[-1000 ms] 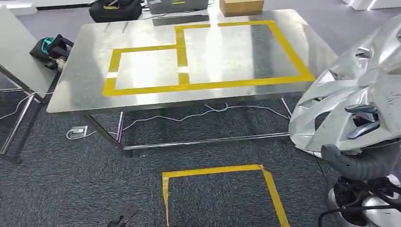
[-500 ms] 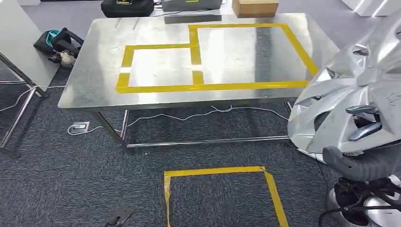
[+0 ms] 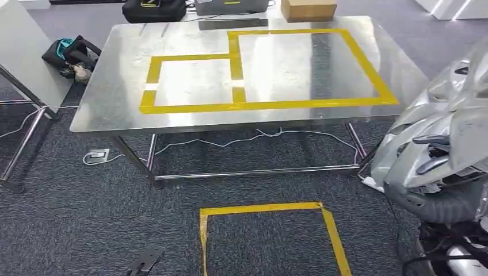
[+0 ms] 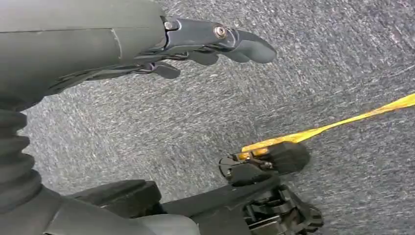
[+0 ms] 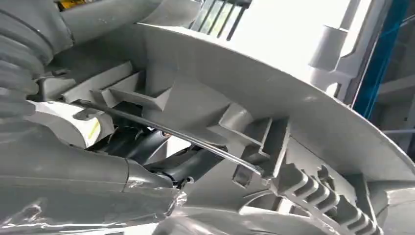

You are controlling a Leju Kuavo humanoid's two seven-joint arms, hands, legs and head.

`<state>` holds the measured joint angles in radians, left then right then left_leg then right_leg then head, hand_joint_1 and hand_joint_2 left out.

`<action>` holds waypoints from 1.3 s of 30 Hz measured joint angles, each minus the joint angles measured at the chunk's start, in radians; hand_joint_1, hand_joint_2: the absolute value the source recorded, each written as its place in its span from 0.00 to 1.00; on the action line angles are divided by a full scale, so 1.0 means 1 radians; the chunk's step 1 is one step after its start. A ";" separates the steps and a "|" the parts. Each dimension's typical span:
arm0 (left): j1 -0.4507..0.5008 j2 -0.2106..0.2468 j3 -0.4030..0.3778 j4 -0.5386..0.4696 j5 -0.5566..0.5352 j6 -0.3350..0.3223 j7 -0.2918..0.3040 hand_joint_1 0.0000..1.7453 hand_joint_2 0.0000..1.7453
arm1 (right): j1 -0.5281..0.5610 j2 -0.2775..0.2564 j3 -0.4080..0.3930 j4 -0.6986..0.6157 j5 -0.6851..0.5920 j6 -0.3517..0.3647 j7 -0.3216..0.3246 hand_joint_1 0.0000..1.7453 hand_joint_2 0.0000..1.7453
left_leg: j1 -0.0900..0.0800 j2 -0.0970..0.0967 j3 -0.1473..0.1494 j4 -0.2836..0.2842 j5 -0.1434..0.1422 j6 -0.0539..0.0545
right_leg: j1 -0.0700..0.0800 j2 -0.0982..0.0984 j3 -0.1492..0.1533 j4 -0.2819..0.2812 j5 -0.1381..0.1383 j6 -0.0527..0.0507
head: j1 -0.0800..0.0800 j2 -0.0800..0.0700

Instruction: Take the parts from the cabinet and place them on the table.

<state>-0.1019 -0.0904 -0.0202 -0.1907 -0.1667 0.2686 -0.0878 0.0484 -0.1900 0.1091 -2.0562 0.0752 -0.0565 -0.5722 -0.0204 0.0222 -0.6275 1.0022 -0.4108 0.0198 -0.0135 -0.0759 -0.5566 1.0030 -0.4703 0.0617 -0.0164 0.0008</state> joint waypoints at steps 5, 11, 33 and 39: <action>0.004 0.003 0.006 0.000 0.004 0.002 -0.004 0.00 1.00 | 0.010 -0.026 -0.034 -0.024 -0.004 -0.007 0.003 1.00 1.00 | 0.000 -0.006 0.015 -0.018 -0.006 0.021 | -0.008 0.002 0.010 0.013 0.006 0.022 | 0.000 0.000; 0.003 -0.001 0.008 0.000 0.004 0.000 -0.006 0.00 1.00 | 0.037 -0.045 -0.058 -0.038 -0.006 -0.008 0.004 1.00 1.00 | 0.008 -0.024 0.032 -0.022 -0.008 0.023 | -0.010 0.073 -0.154 0.297 -0.121 0.024 | 0.010 0.000; 0.008 0.009 0.014 0.000 -0.018 0.001 0.002 0.00 1.00 | 0.065 -0.053 -0.085 -0.052 0.029 -0.019 0.009 1.00 1.00 | -0.021 -0.027 -0.046 -0.003 0.043 0.023 | 0.004 0.088 0.029 0.020 -0.056 -0.029 | 0.012 0.000; 0.006 0.006 0.014 0.000 -0.022 0.002 0.002 0.00 1.00 | 0.062 -0.061 -0.086 -0.054 0.031 -0.018 0.010 1.00 1.00 | -0.008 -0.031 0.000 -0.036 0.032 0.030 | 0.005 0.083 -0.010 0.119 -0.122 -0.009 | 0.018 0.000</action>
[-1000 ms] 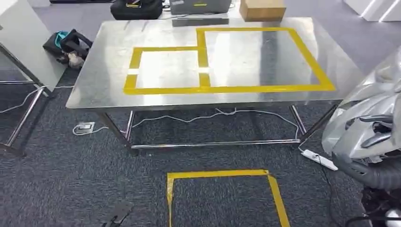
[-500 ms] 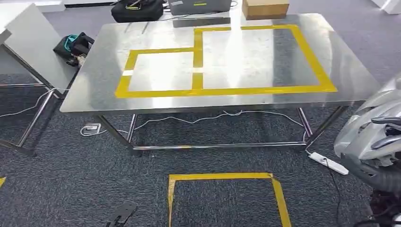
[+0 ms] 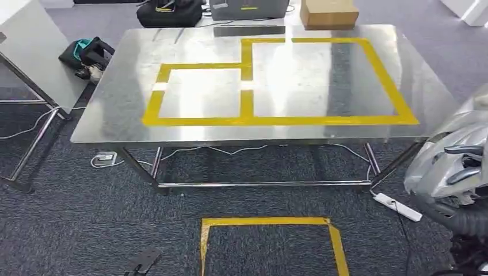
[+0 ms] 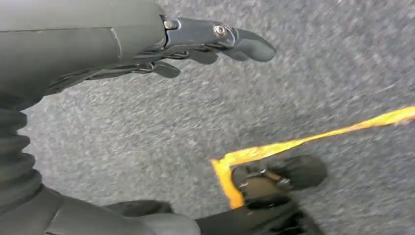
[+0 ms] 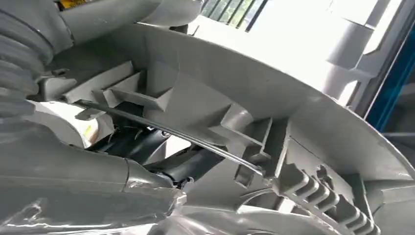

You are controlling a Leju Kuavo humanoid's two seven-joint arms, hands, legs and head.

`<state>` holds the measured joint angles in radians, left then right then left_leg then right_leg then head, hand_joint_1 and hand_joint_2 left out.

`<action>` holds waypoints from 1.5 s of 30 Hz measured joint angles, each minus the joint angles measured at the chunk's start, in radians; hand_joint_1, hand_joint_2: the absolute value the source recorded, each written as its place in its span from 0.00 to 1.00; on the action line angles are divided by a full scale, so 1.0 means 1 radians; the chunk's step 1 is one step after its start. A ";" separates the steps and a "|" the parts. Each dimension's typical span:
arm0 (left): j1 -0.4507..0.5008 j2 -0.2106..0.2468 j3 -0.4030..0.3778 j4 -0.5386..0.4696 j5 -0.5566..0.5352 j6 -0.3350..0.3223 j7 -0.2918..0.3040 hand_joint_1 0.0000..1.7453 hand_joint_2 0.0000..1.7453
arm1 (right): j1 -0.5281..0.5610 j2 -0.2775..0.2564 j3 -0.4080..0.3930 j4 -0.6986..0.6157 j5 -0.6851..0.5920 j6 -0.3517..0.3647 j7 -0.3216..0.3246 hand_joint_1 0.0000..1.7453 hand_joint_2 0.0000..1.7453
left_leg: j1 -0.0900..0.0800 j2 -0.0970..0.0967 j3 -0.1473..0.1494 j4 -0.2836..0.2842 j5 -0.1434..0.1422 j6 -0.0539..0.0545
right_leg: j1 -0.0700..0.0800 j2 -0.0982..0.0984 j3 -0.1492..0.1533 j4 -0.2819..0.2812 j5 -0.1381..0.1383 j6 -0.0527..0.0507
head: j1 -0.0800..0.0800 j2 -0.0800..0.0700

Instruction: Take the parts from the cabinet and place them on the table.

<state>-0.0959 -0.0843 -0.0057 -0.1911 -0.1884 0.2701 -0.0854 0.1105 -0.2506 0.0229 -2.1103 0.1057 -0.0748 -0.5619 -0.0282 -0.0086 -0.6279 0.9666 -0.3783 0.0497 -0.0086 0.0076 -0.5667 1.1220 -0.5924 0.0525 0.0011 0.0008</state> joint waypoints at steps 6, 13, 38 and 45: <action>0.007 -0.004 0.000 0.000 -0.001 -0.008 -0.010 0.00 1.00 | 0.021 -0.005 -0.001 0.000 0.005 0.000 -0.002 1.00 1.00 | 0.003 -0.006 0.054 0.002 -0.045 -0.007 | -0.004 -0.001 -0.110 0.056 0.104 0.017 | -0.001 0.000; 0.002 -0.001 0.000 0.000 -0.002 -0.008 -0.002 0.00 1.00 | 0.031 -0.011 -0.005 -0.003 0.016 0.000 -0.003 1.00 1.00 | 0.000 -0.008 0.072 0.022 -0.089 -0.037 | -0.007 0.005 -0.034 -0.099 0.150 -0.019 | -0.003 0.000; 0.005 -0.005 0.003 -0.001 -0.007 -0.014 0.000 0.00 1.00 | 0.034 -0.026 -0.008 -0.009 0.051 -0.003 0.003 1.00 1.00 | 0.015 -0.010 0.089 0.020 -0.088 -0.026 | -0.011 -0.003 -0.061 -0.066 0.174 0.025 | 0.000 0.000; 0.001 -0.001 0.004 -0.001 -0.006 -0.016 0.000 0.00 1.00 | 0.036 -0.029 -0.008 -0.011 0.059 -0.011 0.005 1.00 1.00 | 0.009 -0.005 0.079 0.060 -0.124 -0.055 | -0.013 0.003 -0.023 -0.091 0.134 -0.021 | -0.013 0.000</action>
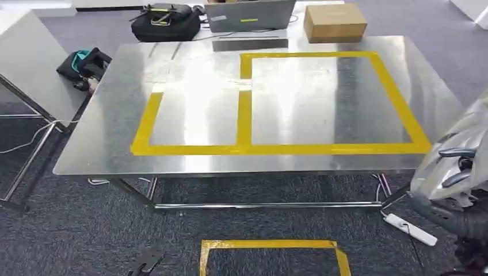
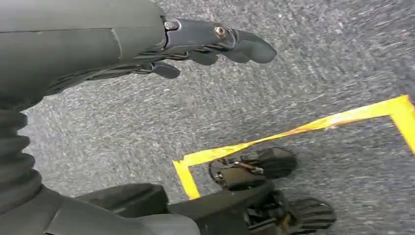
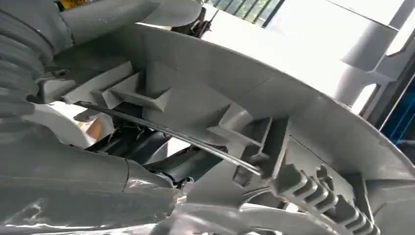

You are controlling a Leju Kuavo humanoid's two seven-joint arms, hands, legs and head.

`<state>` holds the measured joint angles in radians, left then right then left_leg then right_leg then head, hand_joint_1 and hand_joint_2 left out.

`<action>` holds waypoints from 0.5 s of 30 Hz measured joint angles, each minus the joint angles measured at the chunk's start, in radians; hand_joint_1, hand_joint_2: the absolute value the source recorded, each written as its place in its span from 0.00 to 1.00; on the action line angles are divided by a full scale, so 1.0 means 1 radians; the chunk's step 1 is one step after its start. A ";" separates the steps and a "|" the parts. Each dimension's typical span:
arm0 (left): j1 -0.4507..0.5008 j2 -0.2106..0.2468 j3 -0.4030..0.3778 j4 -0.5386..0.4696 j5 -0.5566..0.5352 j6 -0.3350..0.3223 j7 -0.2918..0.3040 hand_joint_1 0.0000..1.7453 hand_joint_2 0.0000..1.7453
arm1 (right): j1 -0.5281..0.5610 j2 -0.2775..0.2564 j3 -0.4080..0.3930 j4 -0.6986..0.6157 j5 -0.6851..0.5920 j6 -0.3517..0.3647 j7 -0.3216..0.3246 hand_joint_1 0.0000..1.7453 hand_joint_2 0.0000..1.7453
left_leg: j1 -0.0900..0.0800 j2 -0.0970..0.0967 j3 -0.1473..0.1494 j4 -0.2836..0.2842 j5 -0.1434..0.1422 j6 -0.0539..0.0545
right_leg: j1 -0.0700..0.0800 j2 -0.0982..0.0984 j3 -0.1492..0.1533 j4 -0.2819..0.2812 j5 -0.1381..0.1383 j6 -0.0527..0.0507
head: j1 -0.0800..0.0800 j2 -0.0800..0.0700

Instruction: Take the parts from the cabinet and place them on the table.

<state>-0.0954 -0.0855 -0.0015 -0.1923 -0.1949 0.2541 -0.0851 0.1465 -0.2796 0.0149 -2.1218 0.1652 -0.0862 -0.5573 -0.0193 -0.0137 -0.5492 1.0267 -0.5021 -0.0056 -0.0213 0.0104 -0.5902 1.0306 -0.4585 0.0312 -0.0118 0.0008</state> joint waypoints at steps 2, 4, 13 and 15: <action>-0.001 0.000 0.000 0.000 0.000 -0.005 0.000 0.00 1.00 | -0.002 0.000 0.000 0.000 0.002 -0.001 0.001 1.00 1.00 | 0.008 0.001 -0.094 0.159 -0.060 -0.012 | 0.000 -0.002 0.006 0.000 -0.007 -0.008 | 0.000 0.000; 0.002 -0.002 0.000 0.000 0.000 -0.005 0.000 0.00 1.00 | 0.000 0.000 0.002 0.000 0.004 -0.002 0.003 1.00 1.00 | 0.012 0.001 -0.187 0.291 -0.088 -0.015 | 0.000 -0.002 0.012 0.000 -0.016 -0.010 | 0.000 0.000; 0.002 0.000 0.000 0.000 -0.005 -0.002 0.000 0.00 1.00 | 0.009 -0.001 0.000 0.000 0.012 -0.023 0.014 1.00 1.00 | -0.003 0.002 -0.071 -0.031 0.091 0.027 | 0.000 0.002 0.063 -0.025 -0.058 0.025 | -0.003 0.000; 0.004 0.000 0.000 0.000 -0.005 0.000 0.000 0.00 1.00 | 0.014 -0.001 -0.003 0.000 0.017 -0.031 0.018 1.00 1.00 | 0.007 0.001 -0.047 -0.057 0.101 0.029 | 0.002 0.000 0.076 -0.014 -0.070 0.036 | 0.000 0.000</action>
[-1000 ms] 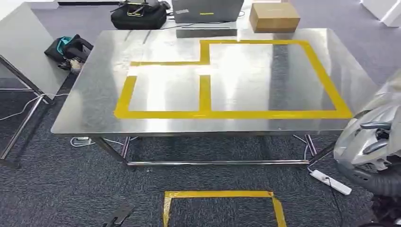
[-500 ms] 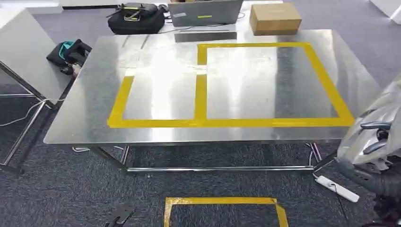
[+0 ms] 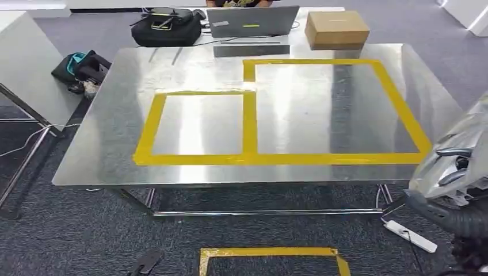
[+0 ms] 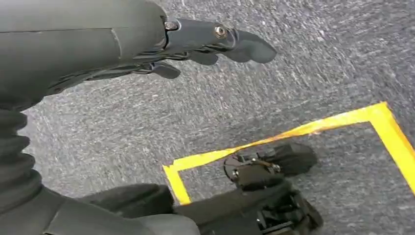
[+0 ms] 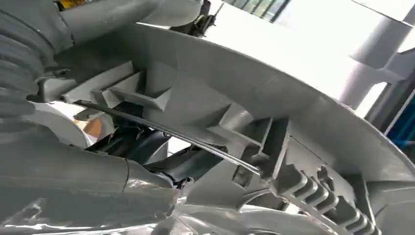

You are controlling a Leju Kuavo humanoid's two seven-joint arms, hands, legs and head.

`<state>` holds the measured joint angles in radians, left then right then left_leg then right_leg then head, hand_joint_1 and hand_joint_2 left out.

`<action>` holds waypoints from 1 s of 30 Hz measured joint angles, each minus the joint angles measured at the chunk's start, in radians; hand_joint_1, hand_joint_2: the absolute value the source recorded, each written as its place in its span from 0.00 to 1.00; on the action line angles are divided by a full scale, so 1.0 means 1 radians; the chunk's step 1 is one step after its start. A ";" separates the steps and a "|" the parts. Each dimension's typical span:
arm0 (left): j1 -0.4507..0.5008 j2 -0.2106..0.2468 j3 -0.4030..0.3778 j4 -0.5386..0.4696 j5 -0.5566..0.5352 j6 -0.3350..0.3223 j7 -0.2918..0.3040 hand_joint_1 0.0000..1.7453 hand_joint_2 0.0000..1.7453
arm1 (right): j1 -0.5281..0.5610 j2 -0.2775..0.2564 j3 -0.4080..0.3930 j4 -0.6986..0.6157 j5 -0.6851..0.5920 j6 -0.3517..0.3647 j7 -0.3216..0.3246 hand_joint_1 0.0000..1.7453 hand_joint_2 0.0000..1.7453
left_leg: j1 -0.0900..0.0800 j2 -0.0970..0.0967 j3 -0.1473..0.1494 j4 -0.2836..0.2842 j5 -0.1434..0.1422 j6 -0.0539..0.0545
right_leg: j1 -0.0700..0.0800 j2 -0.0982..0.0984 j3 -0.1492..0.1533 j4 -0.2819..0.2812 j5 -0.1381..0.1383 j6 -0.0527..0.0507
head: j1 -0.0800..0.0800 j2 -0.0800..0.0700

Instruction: Take the parts from the cabinet and place them on the table.

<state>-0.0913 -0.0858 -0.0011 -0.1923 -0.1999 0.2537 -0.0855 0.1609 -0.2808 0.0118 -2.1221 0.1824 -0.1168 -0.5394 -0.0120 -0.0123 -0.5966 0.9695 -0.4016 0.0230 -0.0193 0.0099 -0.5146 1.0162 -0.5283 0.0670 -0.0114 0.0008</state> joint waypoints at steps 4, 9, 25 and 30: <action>0.000 0.000 0.002 0.000 0.000 0.000 0.000 0.00 1.00 | 0.011 0.000 -0.016 0.000 0.012 -0.016 0.006 1.00 1.00 | -0.001 0.000 0.023 0.000 -0.022 0.012 | 0.002 -0.002 -0.164 0.276 -0.100 0.006 | 0.008 0.000; 0.006 -0.003 0.005 0.000 0.000 0.000 -0.002 0.00 1.00 | 0.035 -0.005 -0.039 0.001 0.019 -0.026 0.019 1.00 1.00 | -0.001 -0.005 0.075 0.002 -0.068 -0.001 | -0.005 -0.007 -0.108 0.028 0.110 0.018 | 0.012 0.000; 0.024 -0.006 0.021 0.000 0.000 0.030 -0.033 0.00 1.00 | 0.102 -0.087 -0.233 0.094 0.169 0.011 0.221 1.00 1.00 | -0.012 0.000 -0.052 0.064 0.028 0.003 | -0.010 0.001 -0.018 0.005 0.014 -0.029 | 0.005 0.000; 0.026 -0.008 0.023 0.000 -0.011 0.031 -0.029 0.00 1.00 | 0.099 -0.142 -0.276 0.168 0.243 0.073 0.285 1.00 1.00 | -0.005 0.002 -0.011 0.013 0.000 0.011 | -0.004 -0.002 0.016 -0.009 0.000 0.011 | 0.004 0.000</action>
<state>-0.0650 -0.0935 0.0221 -0.1923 -0.2106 0.2850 -0.1140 0.2604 -0.4224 -0.2640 -1.9546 0.4250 -0.0434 -0.2540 -0.0175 -0.0098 -0.6080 0.9824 -0.4014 0.0343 -0.0234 0.0080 -0.4987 1.0070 -0.5279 0.0779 -0.0076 0.0008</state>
